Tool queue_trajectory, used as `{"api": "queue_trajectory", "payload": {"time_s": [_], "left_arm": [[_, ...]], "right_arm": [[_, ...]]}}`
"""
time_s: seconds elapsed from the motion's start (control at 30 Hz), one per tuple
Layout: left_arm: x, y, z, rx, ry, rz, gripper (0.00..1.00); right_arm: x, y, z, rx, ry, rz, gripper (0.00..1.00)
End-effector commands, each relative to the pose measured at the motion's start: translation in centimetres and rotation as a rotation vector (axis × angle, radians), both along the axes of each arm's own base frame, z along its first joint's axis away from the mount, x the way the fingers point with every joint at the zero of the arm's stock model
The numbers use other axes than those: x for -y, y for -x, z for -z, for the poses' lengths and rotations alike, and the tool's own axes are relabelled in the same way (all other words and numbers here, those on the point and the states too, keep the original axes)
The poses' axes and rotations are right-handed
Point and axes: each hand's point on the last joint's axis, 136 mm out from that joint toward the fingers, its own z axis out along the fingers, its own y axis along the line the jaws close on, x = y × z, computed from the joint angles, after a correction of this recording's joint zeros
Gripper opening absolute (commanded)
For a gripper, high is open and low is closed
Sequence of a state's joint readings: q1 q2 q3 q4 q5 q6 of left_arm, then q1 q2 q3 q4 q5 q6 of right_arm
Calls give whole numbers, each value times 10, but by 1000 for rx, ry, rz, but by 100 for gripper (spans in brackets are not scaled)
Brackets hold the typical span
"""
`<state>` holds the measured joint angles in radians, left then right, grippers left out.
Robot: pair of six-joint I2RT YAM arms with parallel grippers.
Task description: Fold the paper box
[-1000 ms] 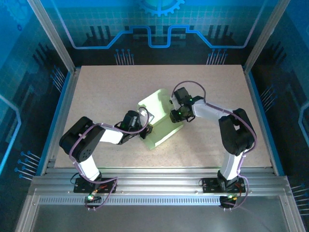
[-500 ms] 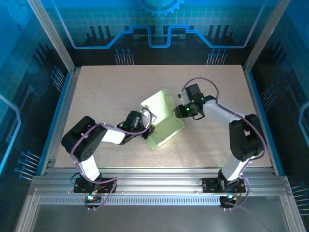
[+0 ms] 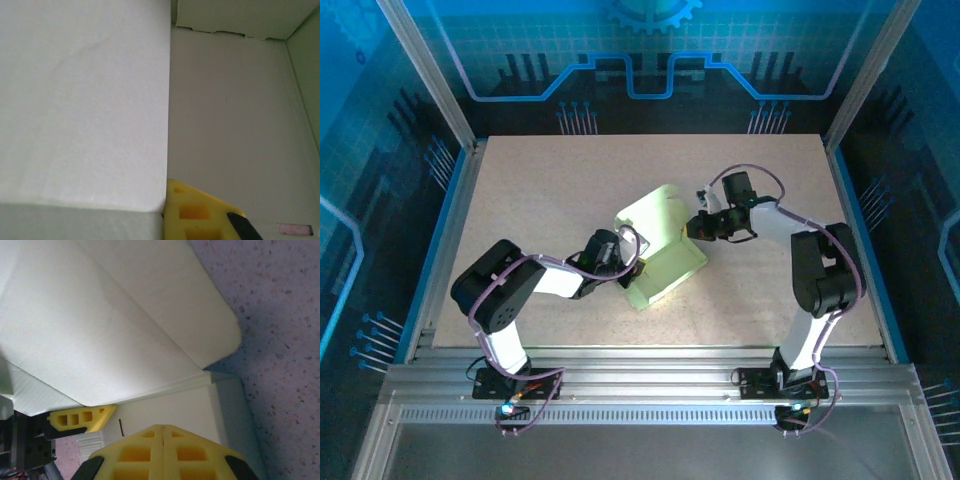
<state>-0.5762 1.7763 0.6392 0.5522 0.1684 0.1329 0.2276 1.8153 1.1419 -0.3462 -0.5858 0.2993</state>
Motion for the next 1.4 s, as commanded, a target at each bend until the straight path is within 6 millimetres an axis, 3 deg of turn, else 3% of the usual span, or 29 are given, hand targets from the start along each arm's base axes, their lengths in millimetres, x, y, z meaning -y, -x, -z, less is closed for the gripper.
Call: {"api": "queue_trajectory", "payload": {"time_s": [0.0,0.3,0.5,0.67,1.0,1.2,1.37], "left_arm": [[-16,24,41,-134,-121,7,5],[-17,24,41,-137,-122,4,5],[-16,24,41,-137,-120,2,5],[-17,24,41,-140,-121,0,5],[-17,24,40,-136,-119,-1,5],[-17,24,40,-136,-117,0,5],[-17,24,40,-134,-116,0,5]], "right_arm": [[-2,13,14,-96,-59,-26,3],[12,14,41,-186,-59,39,0],[18,25,63,-263,-28,59,0],[37,40,85,-325,140,96,0],[34,63,104,-373,321,50,0],[34,66,107,-367,359,42,0],[24,53,86,-316,280,40,0]]}}
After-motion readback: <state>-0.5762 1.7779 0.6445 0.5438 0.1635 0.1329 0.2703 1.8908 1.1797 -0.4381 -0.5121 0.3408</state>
